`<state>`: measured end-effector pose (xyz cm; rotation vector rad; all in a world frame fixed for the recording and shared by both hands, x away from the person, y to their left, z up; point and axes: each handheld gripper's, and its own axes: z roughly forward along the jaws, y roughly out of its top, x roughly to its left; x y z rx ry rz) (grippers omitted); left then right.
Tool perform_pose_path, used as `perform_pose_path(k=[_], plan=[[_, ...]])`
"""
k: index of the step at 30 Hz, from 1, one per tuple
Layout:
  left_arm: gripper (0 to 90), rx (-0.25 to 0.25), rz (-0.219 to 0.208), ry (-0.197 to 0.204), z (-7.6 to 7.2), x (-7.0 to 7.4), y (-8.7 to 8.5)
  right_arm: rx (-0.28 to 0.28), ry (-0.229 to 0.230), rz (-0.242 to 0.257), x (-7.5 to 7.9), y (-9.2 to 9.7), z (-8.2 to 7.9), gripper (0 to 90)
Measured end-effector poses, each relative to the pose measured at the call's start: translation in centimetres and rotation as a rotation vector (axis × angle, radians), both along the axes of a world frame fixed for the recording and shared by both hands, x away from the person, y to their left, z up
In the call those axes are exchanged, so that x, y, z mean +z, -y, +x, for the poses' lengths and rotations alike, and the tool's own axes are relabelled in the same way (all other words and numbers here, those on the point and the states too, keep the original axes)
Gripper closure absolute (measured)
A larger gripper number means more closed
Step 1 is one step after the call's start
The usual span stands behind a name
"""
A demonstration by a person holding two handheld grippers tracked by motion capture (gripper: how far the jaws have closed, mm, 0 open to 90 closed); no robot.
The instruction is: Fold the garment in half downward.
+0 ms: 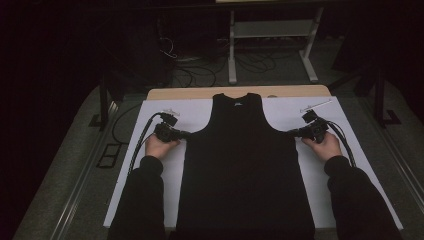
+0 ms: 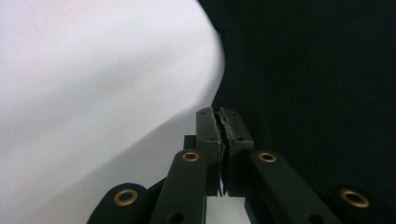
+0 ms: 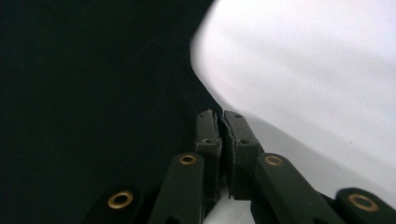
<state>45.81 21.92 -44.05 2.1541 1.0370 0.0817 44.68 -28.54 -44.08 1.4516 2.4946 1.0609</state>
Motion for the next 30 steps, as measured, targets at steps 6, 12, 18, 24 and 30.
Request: perform_pose_path(k=[6, 12, 18, 24, 30], plan=[[86.8, 0.021, -0.075, 0.003, -0.4, 0.1, -0.4, -0.018, -0.020, 0.091, 0.2, 0.9, -0.3, 84.0], [87.1, 0.028, -0.116, -0.015, -1.0, -0.1, -0.8, -0.030, -0.022, 0.154, 0.4, 1.7, -0.5, 84.2], [87.1, 0.028, -0.105, 0.021, -1.6, 0.8, -1.1, -0.031, -0.009, 0.185, 0.8, 1.8, -1.1, 84.2], [87.1, 0.056, -0.182, 0.022, -2.0, 1.5, -2.0, -0.034, -0.005, 0.212, 1.0, 2.0, -1.8, 84.2], [87.1, 0.091, -0.248, 0.031, -2.7, 1.9, -2.6, -0.038, 0.003, 0.235, 1.5, 2.2, -2.5, 84.2]])
